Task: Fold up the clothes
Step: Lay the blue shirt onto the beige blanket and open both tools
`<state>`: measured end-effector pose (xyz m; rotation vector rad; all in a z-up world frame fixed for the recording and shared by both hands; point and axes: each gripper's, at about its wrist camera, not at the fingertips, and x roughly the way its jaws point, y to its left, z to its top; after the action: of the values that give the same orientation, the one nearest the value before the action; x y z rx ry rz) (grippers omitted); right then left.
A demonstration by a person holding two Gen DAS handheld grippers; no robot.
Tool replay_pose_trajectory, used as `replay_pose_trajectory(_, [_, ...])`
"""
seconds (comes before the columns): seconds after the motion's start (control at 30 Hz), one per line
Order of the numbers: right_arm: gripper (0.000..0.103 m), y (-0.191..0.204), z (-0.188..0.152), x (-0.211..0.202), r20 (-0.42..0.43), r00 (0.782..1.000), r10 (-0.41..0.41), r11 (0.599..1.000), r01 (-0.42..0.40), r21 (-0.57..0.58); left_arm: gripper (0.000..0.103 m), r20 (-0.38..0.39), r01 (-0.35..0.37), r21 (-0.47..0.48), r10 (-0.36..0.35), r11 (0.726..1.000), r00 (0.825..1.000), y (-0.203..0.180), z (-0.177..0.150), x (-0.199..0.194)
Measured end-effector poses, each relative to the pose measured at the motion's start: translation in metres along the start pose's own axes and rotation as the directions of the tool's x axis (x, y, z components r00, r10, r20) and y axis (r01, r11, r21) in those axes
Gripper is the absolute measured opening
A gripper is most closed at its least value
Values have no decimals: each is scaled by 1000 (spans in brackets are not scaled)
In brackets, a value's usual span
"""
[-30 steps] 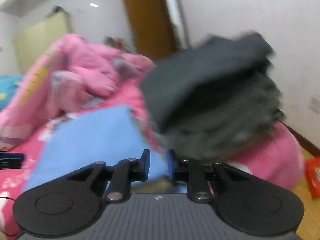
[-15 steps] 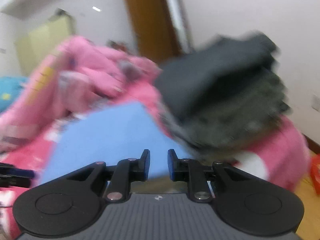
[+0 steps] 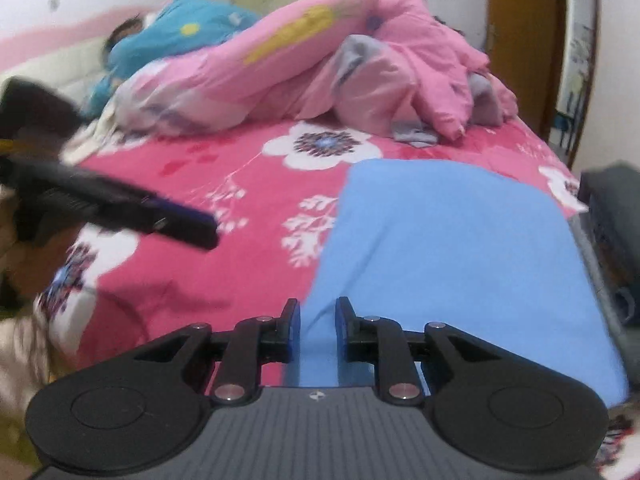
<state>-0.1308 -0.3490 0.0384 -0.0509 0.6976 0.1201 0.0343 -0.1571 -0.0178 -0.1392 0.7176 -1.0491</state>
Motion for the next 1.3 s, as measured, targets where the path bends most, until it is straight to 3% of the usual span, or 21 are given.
replay_pose_trajectory(0.13, [21, 17, 26, 8, 76, 994, -79, 994, 85, -72, 37, 21, 3, -44, -2, 999, 1000, 14, -2, -10])
replay_pose_trajectory(0.23, [22, 18, 33, 52, 40, 979, -200, 976, 202, -86, 39, 52, 2, -64, 2, 998, 999, 20, -3, -22])
replay_pose_trajectory(0.3, [23, 25, 24, 74, -29, 979, -202, 977, 199, -82, 42, 81, 0, -68, 6, 998, 997, 25, -3, -32])
replay_pose_trajectory(0.43, [19, 68, 14, 74, -70, 994, -83, 983, 71, -168, 45, 120, -6, -76, 15, 997, 993, 42, -2, -48])
replay_pose_trajectory(0.53, [19, 73, 30, 79, -2, 979, -202, 952, 196, -234, 45, 137, 0, -130, 18, 992, 990, 58, 0, -56])
replay_pose_trajectory(0.6, [19, 55, 48, 91, 27, 963, -270, 950, 270, -158, 46, 147, -3, -149, 25, 989, 989, 63, -1, -62])
replay_pose_trajectory(0.7, [21, 36, 62, 120, 5, 935, -356, 931, 355, -85, 53, 173, -35, -149, 61, 988, 983, 66, -4, -75])
replay_pose_trajectory(0.73, [21, 36, 62, 132, -25, 939, -342, 938, 339, -69, 56, 182, -47, -150, 74, 988, 980, 67, -6, -79])
replay_pose_trajectory(0.8, [20, 47, 58, 147, -71, 974, -215, 976, 210, -65, 59, 191, -66, -166, 98, 984, 977, 72, -9, -85])
replay_pose_trajectory(0.9, [18, 67, 63, 150, -48, 988, -144, 984, 138, -111, 60, 194, -87, -193, 125, 977, 973, 80, -11, -92])
replay_pose_trajectory(1.0, [19, 53, 85, 149, 50, 963, -267, 961, 269, -65, 62, 204, -102, -209, 145, 973, 968, 86, -13, -99])
replay_pose_trajectory(1.07, [20, 27, 98, 155, 55, 950, -306, 951, 304, 51, 65, 214, -116, -209, 161, 971, 964, 87, -15, -103])
replay_pose_trajectory(1.13, [23, 11, 102, 172, 7, 944, -329, 940, 327, 99, 68, 222, -133, -206, 178, 970, 959, 87, -17, -107])
replay_pose_trajectory(1.17, [23, 6, 100, 182, -40, 955, -294, 947, 296, 127, 68, 222, -144, -204, 189, 968, 956, 86, -17, -109])
replay_pose_trajectory(1.23, [23, 4, 90, 189, -81, 989, -122, 964, 138, 228, 68, 222, -170, -199, 213, 965, 952, 84, -18, -112])
replay_pose_trajectory(1.3, [23, 10, 82, 181, -20, 998, 63, 953, -54, 298, 70, 227, -195, -194, 237, 962, 945, 81, -19, -116])
